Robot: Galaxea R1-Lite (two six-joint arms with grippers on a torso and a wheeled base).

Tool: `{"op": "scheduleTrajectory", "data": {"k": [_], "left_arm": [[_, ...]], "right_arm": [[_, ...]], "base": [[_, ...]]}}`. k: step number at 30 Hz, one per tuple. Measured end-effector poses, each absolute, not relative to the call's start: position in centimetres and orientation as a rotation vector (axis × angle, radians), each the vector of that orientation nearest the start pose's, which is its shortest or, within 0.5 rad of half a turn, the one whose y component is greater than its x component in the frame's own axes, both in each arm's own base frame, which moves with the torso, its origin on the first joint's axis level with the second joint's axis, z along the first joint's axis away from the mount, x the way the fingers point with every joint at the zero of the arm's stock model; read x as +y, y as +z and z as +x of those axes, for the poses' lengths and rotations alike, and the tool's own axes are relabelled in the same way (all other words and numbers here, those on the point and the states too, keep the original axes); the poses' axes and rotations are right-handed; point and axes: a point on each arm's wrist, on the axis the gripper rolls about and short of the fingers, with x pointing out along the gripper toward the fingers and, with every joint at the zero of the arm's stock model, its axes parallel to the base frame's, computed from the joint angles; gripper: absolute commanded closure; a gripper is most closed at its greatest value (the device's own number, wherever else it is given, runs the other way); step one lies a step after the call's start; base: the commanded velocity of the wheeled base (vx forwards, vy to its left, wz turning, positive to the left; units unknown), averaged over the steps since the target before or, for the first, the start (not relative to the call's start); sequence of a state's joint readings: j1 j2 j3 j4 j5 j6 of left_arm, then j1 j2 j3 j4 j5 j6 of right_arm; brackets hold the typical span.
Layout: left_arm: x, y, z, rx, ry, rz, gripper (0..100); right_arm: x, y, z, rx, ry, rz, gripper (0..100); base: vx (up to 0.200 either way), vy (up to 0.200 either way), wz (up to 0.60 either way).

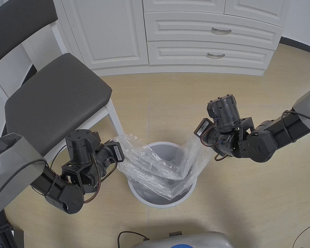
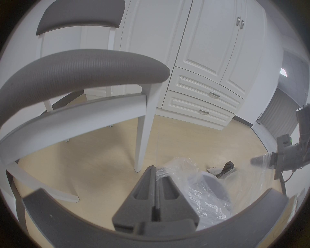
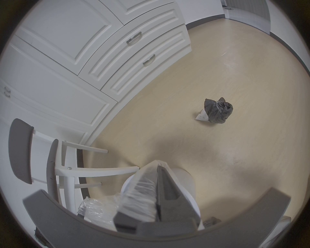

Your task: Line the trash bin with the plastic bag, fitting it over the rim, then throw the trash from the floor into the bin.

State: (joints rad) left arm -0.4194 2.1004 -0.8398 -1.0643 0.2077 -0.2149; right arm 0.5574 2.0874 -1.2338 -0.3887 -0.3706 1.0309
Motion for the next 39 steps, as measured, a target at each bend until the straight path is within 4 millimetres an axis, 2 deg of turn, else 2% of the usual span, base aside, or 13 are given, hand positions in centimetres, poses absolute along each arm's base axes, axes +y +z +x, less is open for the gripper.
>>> {"op": "scheduleTrajectory", "data": {"k": [6,12,17,25,32,39], "left_arm": [[-15.2,9.9,34.1,0.211,-0.204,-0.154,100],[-17.1,8.4,33.4,0.249,-0.244,-0.140,100],[-17.7,7.3,32.9,0.291,-0.257,-0.115,100],[-16.3,5.9,31.7,0.396,-0.257,0.036,100],[-15.3,6.3,30.8,0.440,-0.248,0.072,100],[-13.9,6.8,29.5,0.579,-0.264,0.132,100]], "right_arm": [[20.6,13.1,35.2,0.448,-0.040,0.776,100],[19.9,11.8,34.6,0.486,-0.037,0.628,100],[19.3,10.6,34.0,0.522,-0.035,0.504,100],[17.5,8.3,31.7,0.611,-0.027,0.237,100],[15.3,7.9,29.1,0.667,0.002,0.032,100],[12.7,7.0,26.2,0.740,0.041,-0.208,100]], "base": [[0.000,0.000,0.00],[0.000,0.000,0.00],[0.000,0.000,0.00],[0.000,0.000,0.00],[0.000,0.000,0.00],[0.000,0.000,0.00]]}}
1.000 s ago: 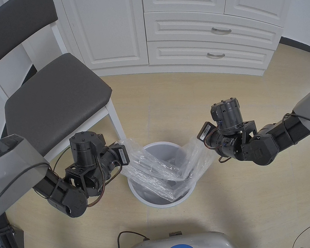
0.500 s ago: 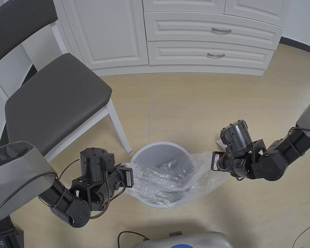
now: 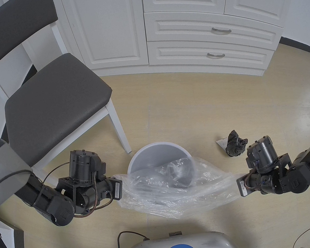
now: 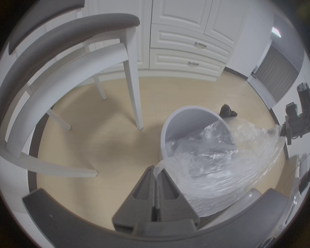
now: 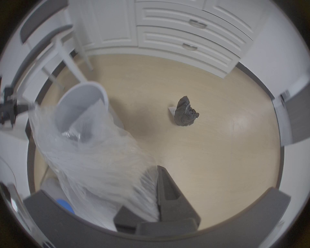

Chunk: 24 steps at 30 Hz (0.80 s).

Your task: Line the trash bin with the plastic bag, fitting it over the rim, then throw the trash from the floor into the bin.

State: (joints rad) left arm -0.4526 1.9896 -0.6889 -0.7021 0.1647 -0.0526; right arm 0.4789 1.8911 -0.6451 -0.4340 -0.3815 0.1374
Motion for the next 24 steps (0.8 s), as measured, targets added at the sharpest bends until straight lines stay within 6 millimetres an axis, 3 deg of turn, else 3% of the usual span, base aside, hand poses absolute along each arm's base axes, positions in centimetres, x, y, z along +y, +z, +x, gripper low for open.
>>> {"op": "scheduleTrajectory", "data": {"k": [11,24], "left_arm": [[-11.2,8.4,28.5,0.633,-0.295,0.232,100],[-10.9,6.6,27.6,0.690,-0.345,0.328,100]], "right_arm": [[10.1,5.2,23.2,0.850,0.082,-0.428,100],[10.1,3.3,21.5,0.933,0.145,-0.546,100]], "base": [[0.000,0.000,0.00],[0.000,0.000,0.00]]}}
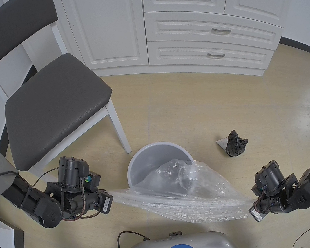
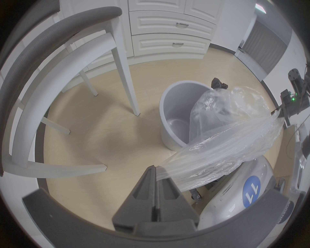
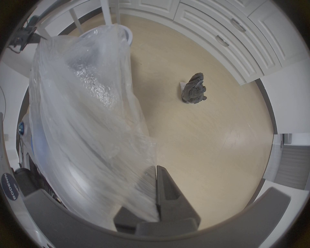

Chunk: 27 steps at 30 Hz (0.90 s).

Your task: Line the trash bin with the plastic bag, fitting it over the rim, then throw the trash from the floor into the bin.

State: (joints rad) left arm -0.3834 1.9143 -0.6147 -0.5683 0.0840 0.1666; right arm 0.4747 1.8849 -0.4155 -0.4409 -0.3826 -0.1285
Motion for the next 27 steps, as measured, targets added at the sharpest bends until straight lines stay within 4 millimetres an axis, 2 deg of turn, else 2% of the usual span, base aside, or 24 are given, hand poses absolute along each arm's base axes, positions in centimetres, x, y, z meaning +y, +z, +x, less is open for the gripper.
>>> {"op": "scheduleTrajectory", "data": {"k": [8,14,21,27], "left_arm": [[-11.1,5.6,27.7,0.703,-0.355,0.350,100],[-11.6,6.0,28.9,0.610,-0.320,0.273,100],[-12.8,6.9,31.5,0.496,-0.233,0.097,100],[-13.9,6.8,32.8,0.466,-0.211,0.035,100]], "right_arm": [[11.1,2.0,21.4,0.949,0.169,-0.576,100],[11.9,2.8,23.4,0.767,0.100,-0.449,100],[11.9,4.0,26.4,0.569,-0.029,-0.313,100],[11.1,4.2,28.0,0.524,-0.083,-0.262,100]], "base": [[0.000,0.000,0.00],[0.000,0.000,0.00],[0.000,0.000,0.00],[0.000,0.000,0.00]]}}
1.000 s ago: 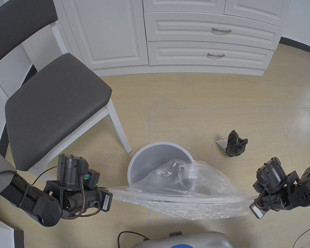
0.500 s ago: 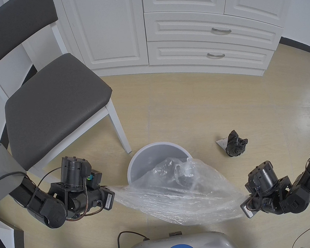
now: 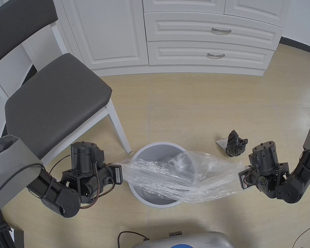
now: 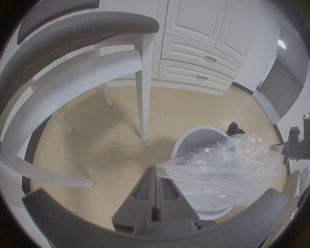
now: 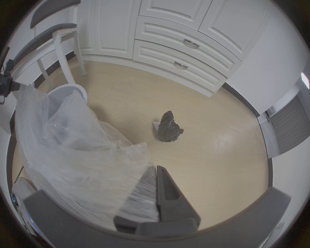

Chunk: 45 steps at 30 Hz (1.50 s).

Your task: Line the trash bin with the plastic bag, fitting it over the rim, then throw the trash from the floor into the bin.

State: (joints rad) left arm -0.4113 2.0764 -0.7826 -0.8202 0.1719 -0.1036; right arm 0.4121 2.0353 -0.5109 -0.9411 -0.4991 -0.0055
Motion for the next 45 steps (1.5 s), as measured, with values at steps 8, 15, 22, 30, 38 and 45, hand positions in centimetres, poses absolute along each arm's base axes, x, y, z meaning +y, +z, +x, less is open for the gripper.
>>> {"op": "scheduleTrajectory", "data": {"k": [8,15,22,30,38,45], "left_arm": [[-14.4,5.8,33.3,0.471,-0.217,0.033,100],[-14.3,4.5,33.5,0.505,-0.216,0.048,100],[-14.0,3.9,34.0,0.514,-0.204,0.045,100],[-14.2,4.7,35.0,0.419,-0.196,-0.031,100],[-14.6,4.4,35.2,0.382,-0.206,-0.045,100],[-14.1,2.6,33.7,0.449,-0.268,0.050,100]], "right_arm": [[10.9,3.6,29.2,0.486,-0.100,-0.232,100],[11.6,1.9,29.6,0.480,-0.083,-0.234,100],[13.0,0.7,29.1,0.501,-0.047,-0.219,100],[14.5,1.2,29.6,0.414,-0.024,-0.137,100],[15.1,0.9,30.2,0.369,-0.015,-0.105,100],[14.6,0.0,29.4,0.417,-0.006,-0.149,100]], "base": [[0.000,0.000,0.00],[0.000,0.000,0.00],[0.000,0.000,0.00],[0.000,0.000,0.00],[0.000,0.000,0.00],[0.000,0.000,0.00]]}}
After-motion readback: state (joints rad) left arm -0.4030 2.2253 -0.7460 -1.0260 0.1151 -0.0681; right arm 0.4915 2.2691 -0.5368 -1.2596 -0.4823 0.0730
